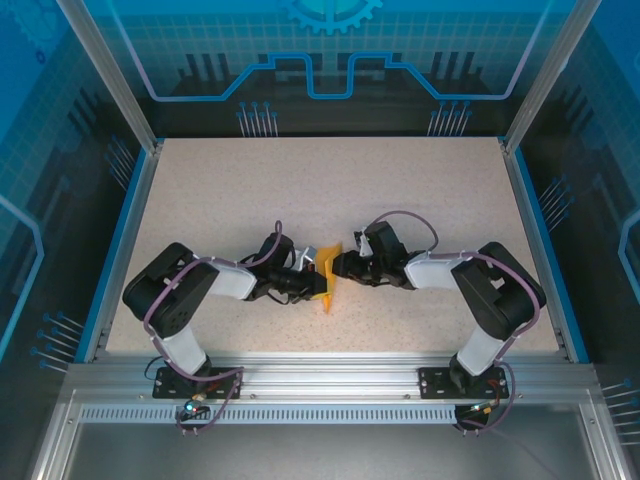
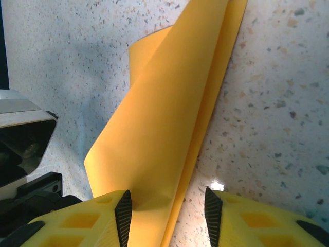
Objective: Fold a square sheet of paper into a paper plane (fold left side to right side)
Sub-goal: Fold the wing for the fifth time at the center of the table.
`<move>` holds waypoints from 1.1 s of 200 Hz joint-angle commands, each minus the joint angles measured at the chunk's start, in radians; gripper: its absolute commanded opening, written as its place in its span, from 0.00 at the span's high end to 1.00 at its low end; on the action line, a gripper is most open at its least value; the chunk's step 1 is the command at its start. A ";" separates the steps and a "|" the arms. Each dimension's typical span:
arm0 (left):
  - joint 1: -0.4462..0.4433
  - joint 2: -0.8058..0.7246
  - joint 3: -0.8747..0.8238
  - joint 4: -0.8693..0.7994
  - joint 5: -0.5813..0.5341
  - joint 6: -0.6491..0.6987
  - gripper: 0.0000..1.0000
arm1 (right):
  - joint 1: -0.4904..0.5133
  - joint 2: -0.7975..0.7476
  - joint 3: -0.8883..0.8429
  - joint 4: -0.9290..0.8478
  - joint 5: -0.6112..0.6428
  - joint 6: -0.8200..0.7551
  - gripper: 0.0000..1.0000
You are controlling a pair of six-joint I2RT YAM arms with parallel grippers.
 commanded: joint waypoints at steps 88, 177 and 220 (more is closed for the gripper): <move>0.013 0.033 -0.018 0.032 0.017 -0.016 1.00 | 0.024 0.060 0.066 -0.094 0.033 0.025 0.57; 0.014 0.034 -0.019 0.033 0.016 -0.019 0.93 | 0.026 0.116 0.098 -0.155 0.040 0.053 0.58; 0.013 0.020 -0.018 0.026 0.015 -0.016 0.88 | 0.027 0.130 0.102 -0.165 0.038 0.061 0.58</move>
